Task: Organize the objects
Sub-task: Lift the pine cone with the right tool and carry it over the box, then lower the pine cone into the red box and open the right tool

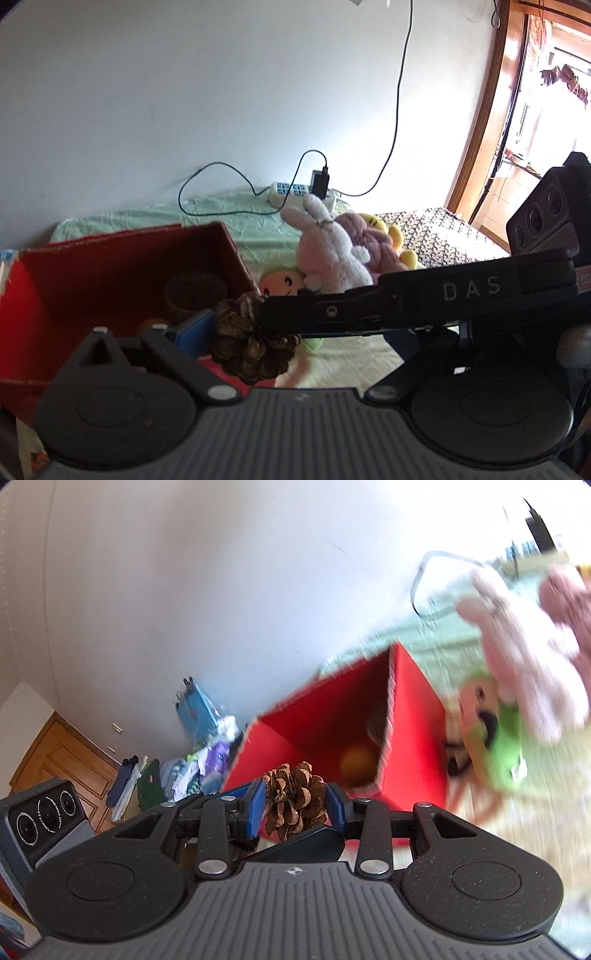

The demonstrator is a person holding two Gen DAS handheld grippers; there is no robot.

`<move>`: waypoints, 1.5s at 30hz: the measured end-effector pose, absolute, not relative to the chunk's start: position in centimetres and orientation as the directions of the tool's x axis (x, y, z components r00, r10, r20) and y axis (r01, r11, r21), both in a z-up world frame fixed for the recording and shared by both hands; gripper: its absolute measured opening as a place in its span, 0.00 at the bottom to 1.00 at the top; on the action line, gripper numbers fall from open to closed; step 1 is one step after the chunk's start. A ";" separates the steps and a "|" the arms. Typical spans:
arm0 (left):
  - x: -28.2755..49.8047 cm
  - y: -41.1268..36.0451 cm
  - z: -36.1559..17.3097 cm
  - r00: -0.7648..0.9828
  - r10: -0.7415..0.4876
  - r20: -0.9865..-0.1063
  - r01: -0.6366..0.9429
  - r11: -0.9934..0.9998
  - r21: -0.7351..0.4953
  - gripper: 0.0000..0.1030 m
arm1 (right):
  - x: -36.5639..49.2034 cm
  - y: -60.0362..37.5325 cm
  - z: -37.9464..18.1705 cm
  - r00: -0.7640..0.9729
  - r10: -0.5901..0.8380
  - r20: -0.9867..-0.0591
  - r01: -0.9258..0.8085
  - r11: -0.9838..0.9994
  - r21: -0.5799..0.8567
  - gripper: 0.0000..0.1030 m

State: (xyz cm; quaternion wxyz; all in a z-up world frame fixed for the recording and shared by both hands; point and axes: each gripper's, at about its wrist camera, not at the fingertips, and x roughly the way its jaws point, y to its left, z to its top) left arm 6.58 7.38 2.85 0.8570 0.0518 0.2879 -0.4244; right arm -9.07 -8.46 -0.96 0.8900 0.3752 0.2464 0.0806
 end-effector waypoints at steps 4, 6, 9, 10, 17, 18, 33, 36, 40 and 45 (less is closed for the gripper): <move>8.2 7.7 4.1 0.487 -0.711 -0.507 0.755 0.635 -0.165 0.92 | -7.2 -8.5 0.7 0.878 0.304 -0.370 0.027 0.739 0.673 0.38; 9.3 7.8 3.9 0.478 -0.716 -0.509 0.750 0.634 -0.187 0.92 | -6.2 -8.5 0.9 0.877 0.291 -0.382 0.041 0.748 0.662 0.38; 10.8 7.9 3.0 0.444 -0.726 -0.526 0.744 0.625 -0.235 0.92 | -5.0 -8.0 0.6 0.872 0.254 -0.418 0.072 0.779 0.623 0.38; 11.3 7.8 2.5 0.432 -0.727 -0.534 0.742 0.623 -0.247 0.92 | -4.7 -7.8 0.4 0.869 0.240 -0.432 0.081 0.793 0.604 0.39; 13.7 7.8 -0.3 0.354 -0.742 -0.570 0.731 0.600 -0.326 0.91 | -3.3 -8.1 -1.5 0.849 0.179 -0.497 0.153 0.817 0.556 0.38; 13.9 7.8 -0.6 0.345 -0.742 -0.574 0.730 0.597 -0.333 0.90 | -3.2 -8.2 -1.8 0.846 0.174 -0.504 0.163 0.816 0.555 0.38; 15.9 7.5 -3.3 0.262 -0.744 -0.615 0.716 0.577 -0.394 0.92 | -2.9 -7.9 -3.2 0.838 0.145 -0.527 0.209 0.805 0.555 0.36; 15.8 7.5 -3.4 0.258 -0.744 -0.616 0.712 0.578 -0.399 0.92 | -2.9 -7.7 -3.2 0.838 0.142 -0.527 0.203 0.815 0.543 0.36; 15.8 7.4 -3.4 0.251 -0.741 -0.623 0.708 0.579 -0.403 0.92 | -3.0 -7.9 -3.2 0.838 0.148 -0.525 0.201 0.811 0.549 0.35; 15.8 7.3 -3.6 0.240 -0.733 -0.636 0.696 0.587 -0.414 0.93 | -3.2 -7.8 -3.3 0.842 0.147 -0.519 0.196 0.813 0.549 0.35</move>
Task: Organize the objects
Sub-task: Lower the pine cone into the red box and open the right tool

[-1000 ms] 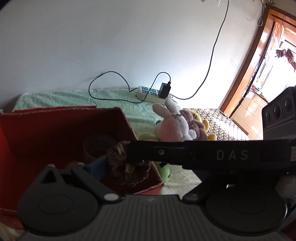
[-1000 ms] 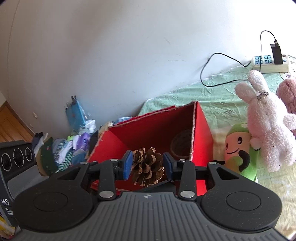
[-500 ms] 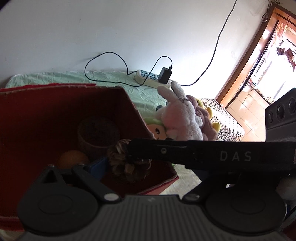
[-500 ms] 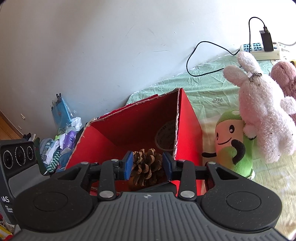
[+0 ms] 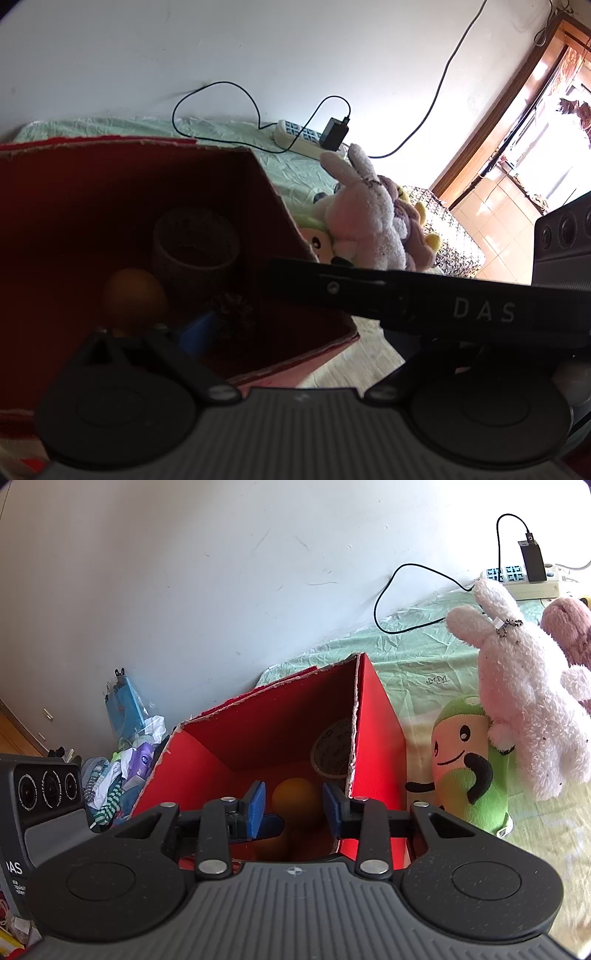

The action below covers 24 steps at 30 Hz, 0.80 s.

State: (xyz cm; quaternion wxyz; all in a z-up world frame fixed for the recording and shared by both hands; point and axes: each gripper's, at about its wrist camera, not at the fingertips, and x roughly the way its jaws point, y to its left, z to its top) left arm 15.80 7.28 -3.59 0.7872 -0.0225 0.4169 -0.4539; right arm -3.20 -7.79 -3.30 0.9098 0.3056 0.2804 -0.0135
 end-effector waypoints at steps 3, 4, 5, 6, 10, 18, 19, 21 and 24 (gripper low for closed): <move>15.7 7.2 -3.6 0.244 -0.725 -0.643 0.691 0.596 -0.409 0.94 | -3.3 -7.7 -3.3 0.845 0.146 -0.515 0.193 0.814 0.548 0.35; 15.7 7.2 -3.5 0.247 -0.722 -0.646 0.690 0.599 -0.406 0.94 | -3.3 -7.7 -3.4 0.846 0.147 -0.513 0.193 0.812 0.551 0.35; 15.7 7.1 -3.5 0.250 -0.718 -0.650 0.688 0.604 -0.402 0.95 | -3.3 -7.8 -3.4 0.847 0.149 -0.511 0.193 0.809 0.556 0.35; 15.7 7.1 -3.5 0.251 -0.713 -0.655 0.685 0.609 -0.399 0.95 | -3.3 -7.9 -3.4 0.848 0.152 -0.508 0.193 0.804 0.563 0.35; 15.8 7.0 -3.5 0.254 -0.704 -0.664 0.669 0.623 -0.405 0.97 | -3.4 -8.2 -3.6 0.851 0.165 -0.499 0.198 0.779 0.595 0.35; 15.0 6.8 -2.8 0.287 -0.671 -0.684 0.677 0.647 -0.351 0.97 | -4.1 -8.1 -3.3 0.855 0.177 -0.488 0.200 0.756 0.624 0.40; 14.8 6.8 -2.5 0.296 -0.667 -0.684 0.682 0.649 -0.337 0.97 | -4.3 -8.0 -3.2 0.856 0.175 -0.487 0.199 0.757 0.622 0.41; 14.2 6.7 -2.0 0.322 -0.657 -0.682 0.689 0.656 -0.307 0.98 | -4.7 -7.9 -2.8 0.858 0.167 -0.486 0.197 0.766 0.612 0.43; 13.3 6.7 -1.3 0.364 -0.638 -0.678 0.695 0.671 -0.259 0.99 | -5.4 -7.6 -2.3 0.865 0.154 -0.477 0.190 0.779 0.597 0.49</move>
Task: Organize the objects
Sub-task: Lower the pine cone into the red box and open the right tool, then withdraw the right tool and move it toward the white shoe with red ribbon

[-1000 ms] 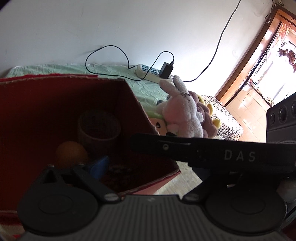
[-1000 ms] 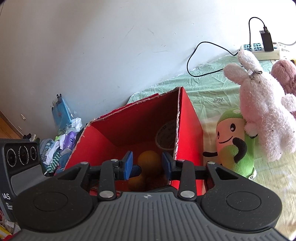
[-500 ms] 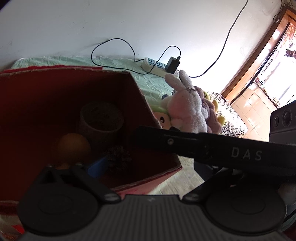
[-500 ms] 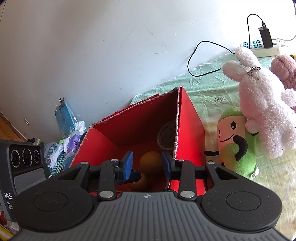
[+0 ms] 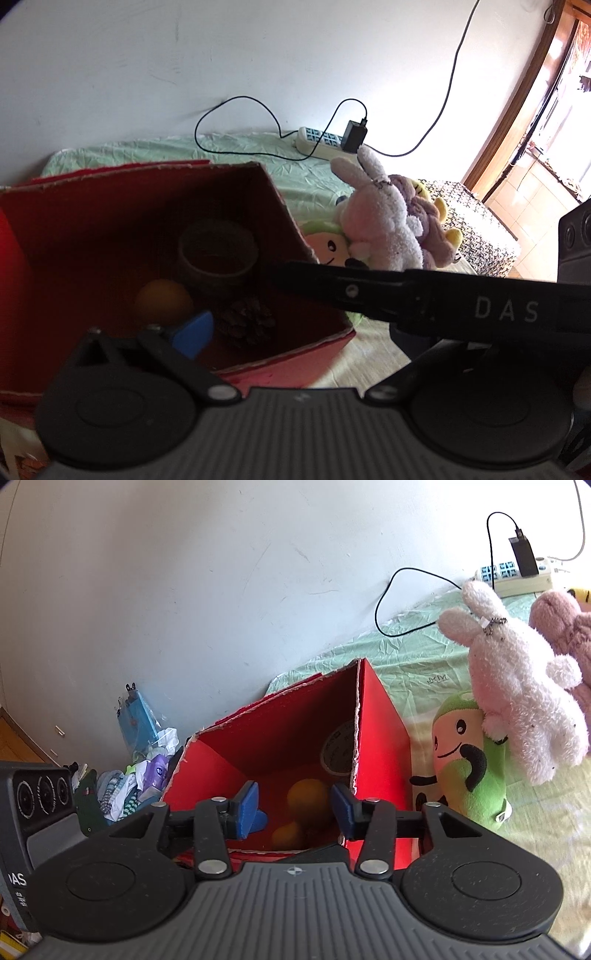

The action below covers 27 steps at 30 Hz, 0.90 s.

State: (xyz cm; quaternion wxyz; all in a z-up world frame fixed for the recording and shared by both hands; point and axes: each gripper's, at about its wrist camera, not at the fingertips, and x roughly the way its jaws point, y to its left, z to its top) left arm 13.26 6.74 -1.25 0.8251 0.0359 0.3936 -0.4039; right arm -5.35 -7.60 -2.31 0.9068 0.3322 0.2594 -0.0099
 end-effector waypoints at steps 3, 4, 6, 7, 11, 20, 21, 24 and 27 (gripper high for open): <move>12.2 6.8 -0.5 0.423 -0.613 -0.667 0.690 0.695 -0.202 0.99 | -6.2 -7.4 -1.9 0.875 0.148 -0.461 0.179 0.785 0.593 0.49; 11.9 6.9 -0.2 0.443 -0.603 -0.663 0.686 0.705 -0.183 0.99 | -6.4 -7.3 -1.8 0.879 0.147 -0.454 0.173 0.788 0.591 0.49; 11.3 7.1 0.2 0.473 -0.589 -0.656 0.680 0.717 -0.153 0.99 | -7.0 -7.0 -1.4 0.885 0.140 -0.444 0.162 0.801 0.576 0.50; 11.0 7.3 0.5 0.489 -0.581 -0.651 0.676 0.724 -0.139 0.99 | -7.2 -6.8 -1.1 0.889 0.135 -0.438 0.156 0.810 0.566 0.50; 9.5 8.1 1.6 0.581 -0.534 -0.615 0.633 0.771 -0.071 0.99 | -8.3 -6.1 -0.2 0.907 0.104 -0.408 0.136 0.844 0.518 0.54; 6.5 10.1 2.7 0.677 -0.391 -0.623 0.515 0.857 0.021 0.99 | -9.9 -5.8 1.0 0.925 0.059 -0.375 0.117 0.895 0.430 0.67; 6.1 10.4 2.7 0.682 -0.373 -0.629 0.502 0.864 0.031 0.99 | -10.0 -5.8 1.0 0.925 0.054 -0.375 0.119 0.897 0.425 0.68; 5.1 11.5 2.9 0.700 -0.317 -0.640 0.455 0.889 0.057 0.99 | -10.5 -5.7 0.9 0.923 0.039 -0.383 0.125 0.911 0.393 0.70; 4.1 12.7 3.1 0.715 -0.272 -0.644 0.400 0.915 0.058 0.99 | -10.6 -5.3 0.7 0.911 0.056 -0.410 0.103 0.929 0.356 0.70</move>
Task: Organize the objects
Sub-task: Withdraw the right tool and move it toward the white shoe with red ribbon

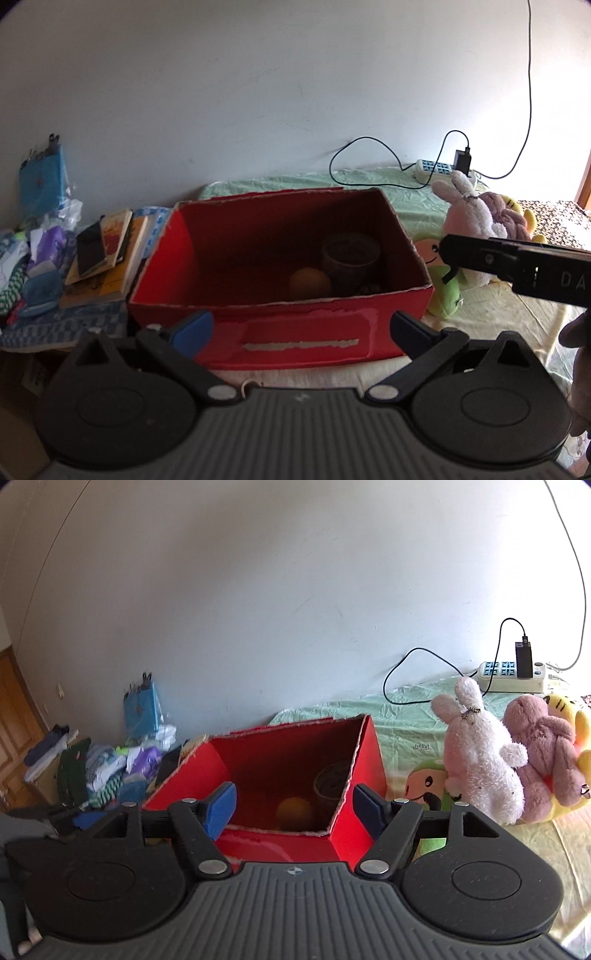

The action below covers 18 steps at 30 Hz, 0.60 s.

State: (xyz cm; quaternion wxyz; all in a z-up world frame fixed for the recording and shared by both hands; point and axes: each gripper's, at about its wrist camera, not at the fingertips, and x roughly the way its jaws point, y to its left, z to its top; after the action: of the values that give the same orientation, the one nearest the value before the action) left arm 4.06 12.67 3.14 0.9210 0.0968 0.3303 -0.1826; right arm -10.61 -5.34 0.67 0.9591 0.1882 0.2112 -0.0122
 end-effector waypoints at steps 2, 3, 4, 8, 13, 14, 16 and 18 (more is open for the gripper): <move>3.6 13.2 3.2 0.717 -0.242 -0.654 0.367 0.928 0.060 0.99 | -10.5 -5.0 0.4 0.895 0.083 -0.438 0.077 0.939 0.335 0.71; 3.3 13.5 3.2 0.719 -0.225 -0.658 0.350 0.935 0.063 0.99 | -10.5 -4.8 0.2 0.886 0.096 -0.453 0.064 0.944 0.325 0.71; 3.0 13.8 3.1 0.720 -0.213 -0.660 0.335 0.940 0.063 0.99 | -10.5 -4.5 -0.1 0.878 0.107 -0.467 0.053 0.947 0.316 0.71; 2.1 15.3 2.4 0.703 -0.169 -0.691 0.273 0.961 0.042 0.99 | -10.9 -3.6 -1.0 0.850 0.167 -0.500 -0.004 0.950 0.311 0.70; 0.5 17.4 0.8 0.675 -0.120 -0.728 0.180 0.984 0.006 0.99 | -11.6 -2.9 -2.3 0.823 0.227 -0.520 -0.057 0.945 0.322 0.70; 0.2 17.6 0.4 0.667 -0.108 -0.737 0.162 0.987 0.003 0.99 | -11.7 -2.9 -2.6 0.815 0.240 -0.528 -0.062 0.941 0.332 0.71; -0.2 18.0 -0.2 0.646 -0.101 -0.757 0.146 0.989 -0.007 0.99 | -11.7 -2.8 -3.4 0.791 0.270 -0.549 -0.067 0.930 0.361 0.71; -0.5 18.1 -0.7 0.617 -0.125 -0.777 0.150 0.988 -0.039 0.99 | -11.5 -2.8 -4.1 0.766 0.295 -0.571 -0.064 0.919 0.389 0.71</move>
State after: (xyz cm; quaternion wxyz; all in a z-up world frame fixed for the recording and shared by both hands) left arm -0.51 18.13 -0.75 0.8990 0.0150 0.4310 -0.0765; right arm -11.52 -2.80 -4.10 0.9230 0.1764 0.3280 0.0972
